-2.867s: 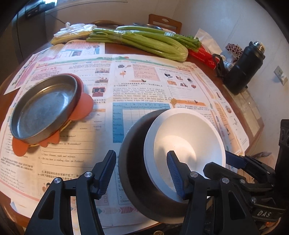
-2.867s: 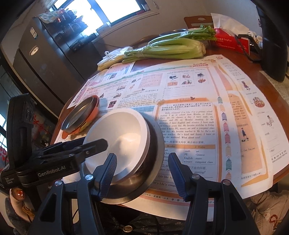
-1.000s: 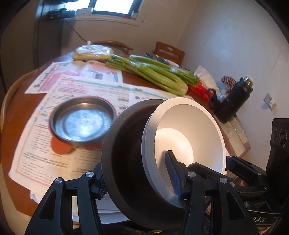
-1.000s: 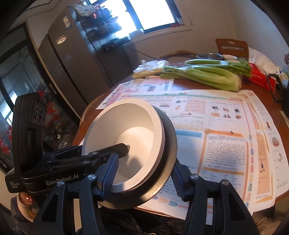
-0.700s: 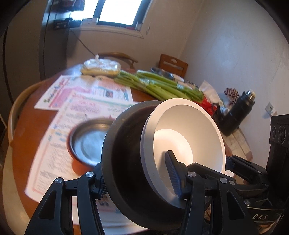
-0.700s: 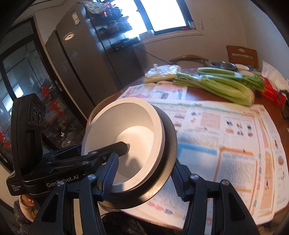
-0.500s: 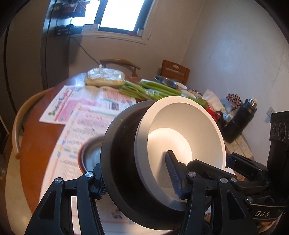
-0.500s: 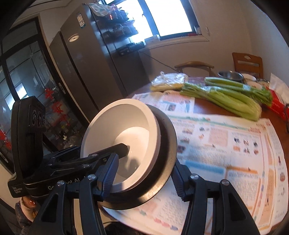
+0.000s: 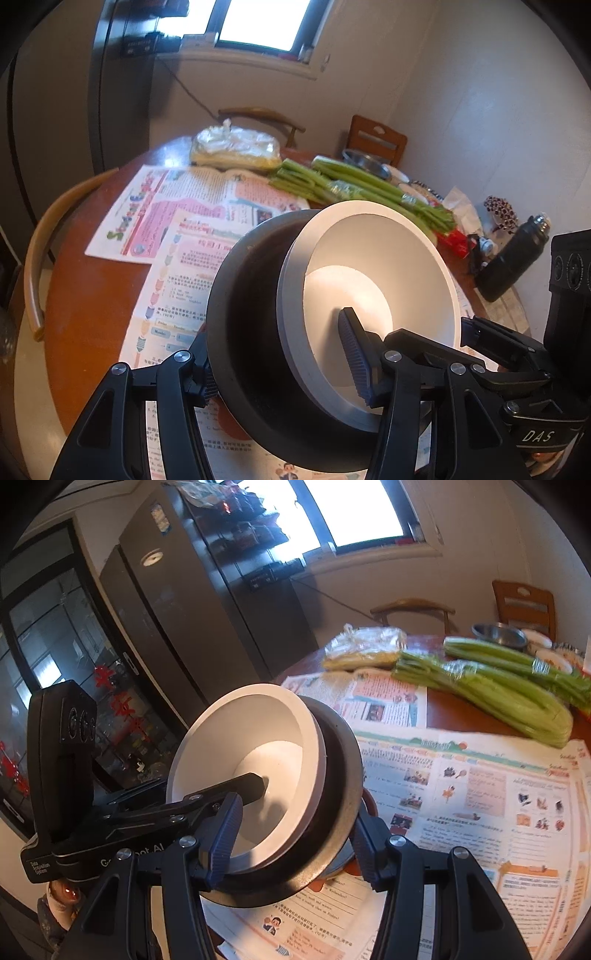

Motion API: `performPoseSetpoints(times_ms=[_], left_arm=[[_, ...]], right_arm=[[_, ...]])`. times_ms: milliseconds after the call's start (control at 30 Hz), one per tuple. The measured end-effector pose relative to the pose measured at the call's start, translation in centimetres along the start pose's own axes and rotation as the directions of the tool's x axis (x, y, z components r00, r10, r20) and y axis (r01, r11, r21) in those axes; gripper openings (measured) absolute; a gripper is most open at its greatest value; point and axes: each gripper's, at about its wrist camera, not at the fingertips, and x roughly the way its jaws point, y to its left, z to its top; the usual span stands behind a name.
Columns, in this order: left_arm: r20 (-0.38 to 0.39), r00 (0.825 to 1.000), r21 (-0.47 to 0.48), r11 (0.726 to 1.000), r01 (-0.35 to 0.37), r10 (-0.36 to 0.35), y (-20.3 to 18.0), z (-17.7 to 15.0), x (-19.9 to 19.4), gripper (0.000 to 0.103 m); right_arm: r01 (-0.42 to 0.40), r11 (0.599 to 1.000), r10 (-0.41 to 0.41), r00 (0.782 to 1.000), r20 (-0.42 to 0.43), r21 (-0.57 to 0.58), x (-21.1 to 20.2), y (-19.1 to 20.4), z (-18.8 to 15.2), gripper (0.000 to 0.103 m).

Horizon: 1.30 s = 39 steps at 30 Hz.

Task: Organize plates and bowls
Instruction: 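Lift the steel bowl stack with the left gripper toward the orange plate, then lower the bowl stack onto the steel pan and open the left gripper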

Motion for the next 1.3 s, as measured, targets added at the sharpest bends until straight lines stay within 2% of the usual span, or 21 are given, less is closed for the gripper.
performPoseSetpoints(times_ms=[300, 433, 1300], left_arm=[[-0.075, 0.997, -0.031, 0.999, -0.015, 0.012, 2.0, -1.5, 3.9, 0.057], [-0.085, 0.996, -0.041, 0.999, -0.024, 0.021, 2.4, -1.9, 4.6, 0.057], [-0.124, 0.992, -0.038, 0.999, -0.032, 0.027, 3.6, -2.7, 7.1, 0.057]], right_arm=[[0.008, 0.999, -0.006, 0.997, -0.073, 0.032, 4.1, -1.7, -1.0, 0.057], [0.008, 0.999, -0.004, 0.996, -0.095, 0.044, 5.1, -2.0, -1.5, 0.057], [0.037, 0.997, -0.029, 0.992, -0.126, 0.062, 7.1, -2.7, -2.7, 0.057]])
